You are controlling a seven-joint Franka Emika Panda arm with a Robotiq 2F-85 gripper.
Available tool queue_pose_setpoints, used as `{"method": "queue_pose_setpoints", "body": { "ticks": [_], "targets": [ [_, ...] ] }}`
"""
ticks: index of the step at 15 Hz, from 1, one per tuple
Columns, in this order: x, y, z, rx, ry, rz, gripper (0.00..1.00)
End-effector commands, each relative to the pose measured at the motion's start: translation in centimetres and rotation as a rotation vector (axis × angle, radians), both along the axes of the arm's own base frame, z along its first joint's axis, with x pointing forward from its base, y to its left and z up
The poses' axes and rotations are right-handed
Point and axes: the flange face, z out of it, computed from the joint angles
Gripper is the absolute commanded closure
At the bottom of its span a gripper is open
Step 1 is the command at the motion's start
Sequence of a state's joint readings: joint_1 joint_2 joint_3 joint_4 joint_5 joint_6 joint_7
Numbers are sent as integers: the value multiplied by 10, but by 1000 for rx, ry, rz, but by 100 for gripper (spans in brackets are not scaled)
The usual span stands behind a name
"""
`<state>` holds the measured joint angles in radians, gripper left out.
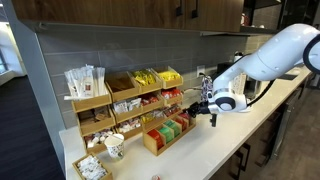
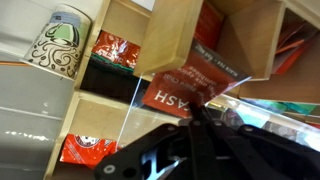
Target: Put the red sachet on the right side of the wooden stand at the front of the counter
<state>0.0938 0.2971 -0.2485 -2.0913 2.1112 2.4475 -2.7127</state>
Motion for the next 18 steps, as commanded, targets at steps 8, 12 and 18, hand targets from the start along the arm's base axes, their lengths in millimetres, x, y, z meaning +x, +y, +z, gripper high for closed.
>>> {"method": "queue_pose_setpoints", "body": {
  "ticks": [8,12,18],
  "targets": [
    [3,-1,-11,-32,-13,-2,60],
    [-6,2,-13,-26,5,0,31],
    [-22,1,-3,-11,34,12,0]
  ]
}}
